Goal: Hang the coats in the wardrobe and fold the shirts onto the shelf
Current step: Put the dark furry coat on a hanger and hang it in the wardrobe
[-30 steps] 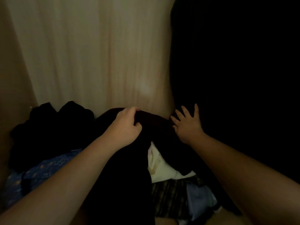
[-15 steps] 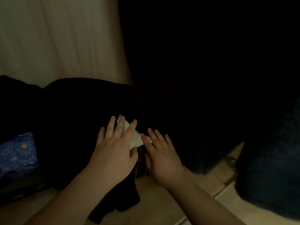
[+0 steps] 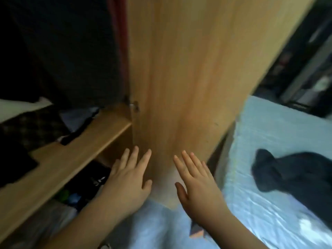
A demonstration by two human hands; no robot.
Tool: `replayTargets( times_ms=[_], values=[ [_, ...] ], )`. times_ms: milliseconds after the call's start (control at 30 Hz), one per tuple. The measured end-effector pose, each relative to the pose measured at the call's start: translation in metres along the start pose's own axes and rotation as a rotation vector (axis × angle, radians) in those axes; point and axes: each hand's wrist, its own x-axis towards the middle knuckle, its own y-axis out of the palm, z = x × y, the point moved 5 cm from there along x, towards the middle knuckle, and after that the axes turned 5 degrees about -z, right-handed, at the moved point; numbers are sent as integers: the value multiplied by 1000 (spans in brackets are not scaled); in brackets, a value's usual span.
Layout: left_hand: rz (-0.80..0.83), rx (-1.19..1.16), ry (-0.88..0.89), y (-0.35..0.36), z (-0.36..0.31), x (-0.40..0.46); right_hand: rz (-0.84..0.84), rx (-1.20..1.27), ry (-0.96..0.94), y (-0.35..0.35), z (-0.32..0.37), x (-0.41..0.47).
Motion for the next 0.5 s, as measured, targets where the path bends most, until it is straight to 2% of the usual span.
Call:
replayTargets(
  times_ms=[133, 200, 300, 500],
  values=[
    [174, 3, 321, 72, -141, -26, 22, -69, 293, -26, -106, -124],
    [203, 28, 471, 98, -205, -36, 35, -110, 424, -42, -144, -184],
    [221, 65, 655, 124, -296, -52, 7, -158, 640, -68, -189, -265],
    [286, 175, 1008, 162, -429, -81, -82, -174, 1022, -100, -248, -377]
  ],
)
